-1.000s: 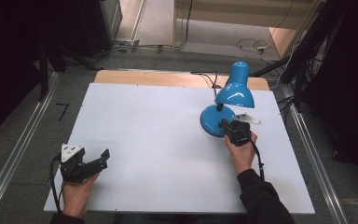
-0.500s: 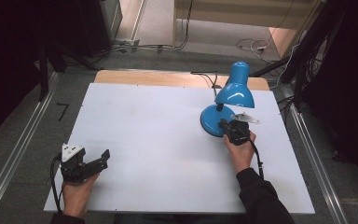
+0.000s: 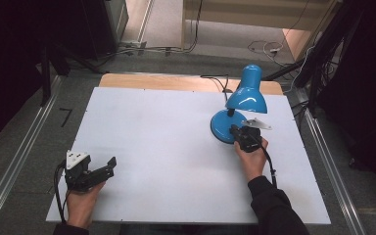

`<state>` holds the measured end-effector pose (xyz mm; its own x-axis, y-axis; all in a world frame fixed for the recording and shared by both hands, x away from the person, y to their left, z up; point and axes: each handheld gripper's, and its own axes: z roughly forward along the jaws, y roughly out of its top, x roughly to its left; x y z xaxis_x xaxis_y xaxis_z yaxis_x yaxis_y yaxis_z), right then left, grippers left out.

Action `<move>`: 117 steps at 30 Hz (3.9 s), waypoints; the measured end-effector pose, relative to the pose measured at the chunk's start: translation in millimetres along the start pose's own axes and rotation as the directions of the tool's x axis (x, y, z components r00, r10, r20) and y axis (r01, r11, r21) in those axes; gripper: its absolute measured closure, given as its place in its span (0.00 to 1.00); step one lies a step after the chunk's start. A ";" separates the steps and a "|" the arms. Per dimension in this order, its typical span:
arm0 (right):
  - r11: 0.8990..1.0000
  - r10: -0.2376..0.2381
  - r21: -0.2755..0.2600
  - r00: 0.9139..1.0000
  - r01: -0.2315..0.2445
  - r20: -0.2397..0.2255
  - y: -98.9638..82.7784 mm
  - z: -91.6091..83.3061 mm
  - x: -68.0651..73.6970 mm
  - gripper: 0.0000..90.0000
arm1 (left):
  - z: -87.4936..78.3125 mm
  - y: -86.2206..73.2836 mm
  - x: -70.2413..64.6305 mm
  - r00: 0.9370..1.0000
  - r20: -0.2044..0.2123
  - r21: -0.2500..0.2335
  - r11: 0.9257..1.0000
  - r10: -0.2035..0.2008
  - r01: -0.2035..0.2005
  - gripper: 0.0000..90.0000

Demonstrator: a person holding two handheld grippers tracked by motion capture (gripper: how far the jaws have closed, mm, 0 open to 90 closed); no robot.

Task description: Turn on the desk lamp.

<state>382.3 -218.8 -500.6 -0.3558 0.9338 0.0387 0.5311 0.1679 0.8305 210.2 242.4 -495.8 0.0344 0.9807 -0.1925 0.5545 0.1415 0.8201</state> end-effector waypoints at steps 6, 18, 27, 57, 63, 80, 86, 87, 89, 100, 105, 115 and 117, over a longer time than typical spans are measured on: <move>1.000 0.002 0.001 1.000 -0.002 0.003 0.1 -0.2 0.2 0.97 | 0.2 -0.1 0.2 1.000 0.002 0.002 1.000 -0.003 0.003 0.12; 1.000 -0.004 -0.001 1.000 0.004 0.007 -0.1 -0.1 0.6 0.97 | 0.0 -0.2 0.9 1.000 0.006 -0.002 1.000 -0.012 0.012 0.12; 1.000 -0.001 0.000 1.000 0.001 0.000 -0.2 0.1 -0.2 0.97 | 2.1 -0.8 2.0 1.000 0.008 0.013 1.000 -0.028 0.028 0.12; 0.999 -0.046 -0.007 0.999 0.046 0.015 -2.0 -1.5 5.4 0.98 | -1.4 0.5 1.8 1.000 0.017 -0.007 1.000 -0.009 0.009 0.12; 0.999 -0.043 -0.010 0.999 0.043 0.009 -2.6 -2.0 5.0 0.98 | -1.7 0.4 1.4 1.000 0.018 -0.007 1.000 -0.009 0.009 0.12; 1.000 -0.028 -0.008 1.000 0.028 -0.007 -6.9 -6.9 5.4 0.98 | 0.9 0.5 0.9 1.000 0.024 0.002 1.000 -0.010 0.010 0.12; 1.000 0.013 0.003 1.000 -0.013 -0.024 -5.6 -7.8 -0.4 0.98 | -1.7 1.0 -0.4 1.000 0.024 -0.011 1.000 -0.002 0.002 0.12; 1.000 0.025 0.005 0.999 -0.025 -0.034 -5.5 -8.3 -1.6 0.98 | -1.0 0.9 -0.4 1.000 0.022 -0.006 1.000 -0.003 0.003 0.12; 0.999 0.030 0.013 0.999 -0.030 -0.036 -5.2 -10.2 -3.6 0.98 | -1.8 0.9 -0.3 1.000 0.021 -0.008 1.000 -0.003 0.003 0.12; 1.000 0.024 -0.015 0.995 -0.025 -0.094 0.1 -28.1 -2.2 0.74 | -3.2 1.2 -0.5 1.000 0.024 -0.014 1.000 -0.004 0.004 0.12; 1.000 0.023 -0.011 0.994 -0.024 -0.108 -1.4 -30.8 -3.9 0.56 | -2.9 1.4 0.4 1.000 0.025 -0.013 1.000 -0.009 0.009 0.12; 1.000 0.002 -0.027 0.994 -0.005 -0.111 -2.2 -43.6 -3.7 0.34 | -3.0 1.7 0.2 1.000 0.029 -0.015 1.000 -0.007 0.007 0.12; 0.999 -0.003 -0.034 0.995 0.000 -0.104 -3.0 -47.4 -4.4 0.31 | -3.0 1.8 0.3 1.000 0.030 -0.016 1.000 -0.008 0.008 0.12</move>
<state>345.8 -238.4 -477.0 -0.4359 0.8951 0.0939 0.5049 0.1569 0.8488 208.8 243.4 -492.8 0.0548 0.9752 -0.2145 0.5414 0.1515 0.8270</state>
